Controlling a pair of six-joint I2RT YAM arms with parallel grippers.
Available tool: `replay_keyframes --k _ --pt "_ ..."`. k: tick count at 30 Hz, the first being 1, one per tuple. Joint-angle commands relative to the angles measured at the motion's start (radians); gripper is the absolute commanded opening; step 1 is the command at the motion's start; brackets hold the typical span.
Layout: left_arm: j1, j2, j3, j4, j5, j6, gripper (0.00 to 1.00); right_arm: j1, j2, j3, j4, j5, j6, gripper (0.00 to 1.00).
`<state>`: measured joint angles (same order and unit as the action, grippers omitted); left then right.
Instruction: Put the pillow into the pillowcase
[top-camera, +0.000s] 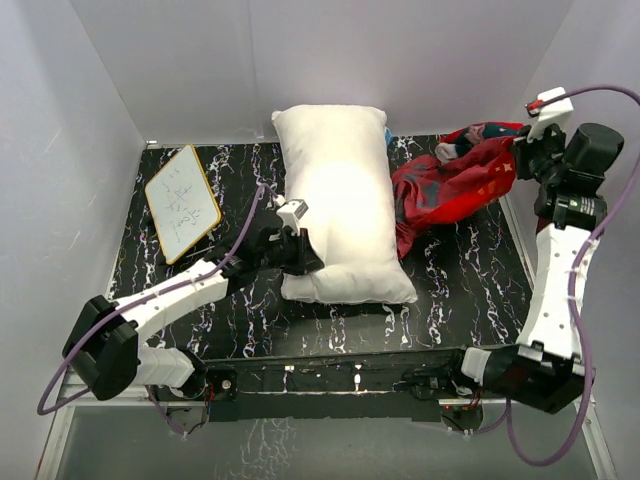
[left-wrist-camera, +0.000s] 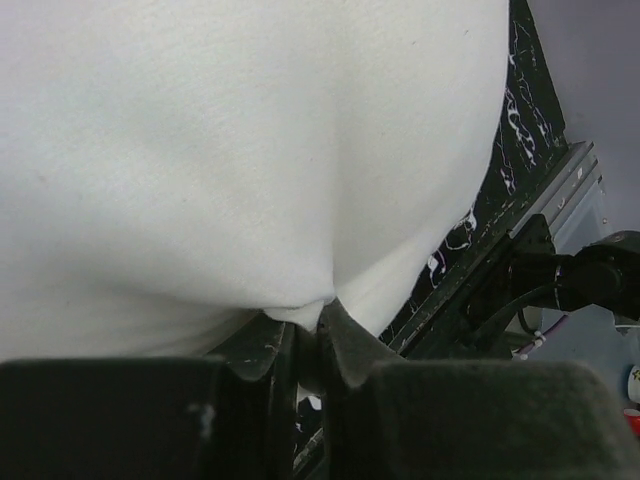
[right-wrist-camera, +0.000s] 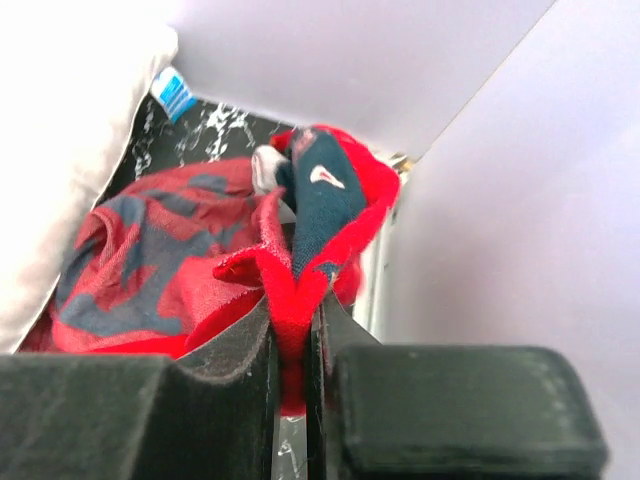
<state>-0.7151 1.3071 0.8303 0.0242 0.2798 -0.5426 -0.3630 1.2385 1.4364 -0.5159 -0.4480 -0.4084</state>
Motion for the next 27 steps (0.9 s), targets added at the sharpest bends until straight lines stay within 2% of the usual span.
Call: replay_keyframes --k 1,4,6,8,11,13,16,18,20,23,27 --pt "-0.009 -0.129 -0.044 -0.036 -0.071 -0.025 0.20 -0.024 -0.081 -0.012 0.067 -0.040 0.013 0.07" --pt "-0.008 -0.249 -0.055 -0.094 -0.123 -0.029 0.53 -0.029 -0.103 -0.040 0.067 -0.116 0.014 0.08" --pt "-0.008 -0.323 -0.047 -0.122 -0.130 -0.033 0.66 -0.030 -0.114 -0.042 0.081 -0.230 0.026 0.08" --pt "-0.009 -0.379 -0.030 -0.139 -0.118 -0.033 0.74 -0.027 -0.104 0.011 0.115 -0.388 0.079 0.08" --pt "-0.009 -0.406 0.002 -0.129 -0.068 -0.033 0.77 -0.025 -0.017 0.212 0.155 -0.547 0.217 0.08" --pt "-0.009 -0.397 0.019 -0.100 -0.026 -0.032 0.77 -0.025 0.049 0.350 0.252 -0.616 0.352 0.08" --pt "-0.020 -0.381 0.027 -0.032 -0.012 0.009 0.77 -0.025 0.126 0.492 0.529 -0.712 0.643 0.08" --pt "-0.044 -0.358 0.053 0.021 -0.045 0.081 0.77 -0.026 0.194 0.601 0.718 -0.759 0.920 0.08" --pt "-0.086 -0.308 0.101 0.081 -0.095 0.174 0.79 -0.027 0.250 0.702 0.879 -0.773 1.111 0.08" --pt "-0.170 -0.191 0.184 0.164 -0.180 0.292 0.83 -0.026 0.305 0.857 0.936 -0.764 1.235 0.08" --pt "-0.343 -0.014 0.226 0.359 -0.378 0.414 0.94 -0.027 0.289 0.868 0.931 -0.760 1.248 0.08"
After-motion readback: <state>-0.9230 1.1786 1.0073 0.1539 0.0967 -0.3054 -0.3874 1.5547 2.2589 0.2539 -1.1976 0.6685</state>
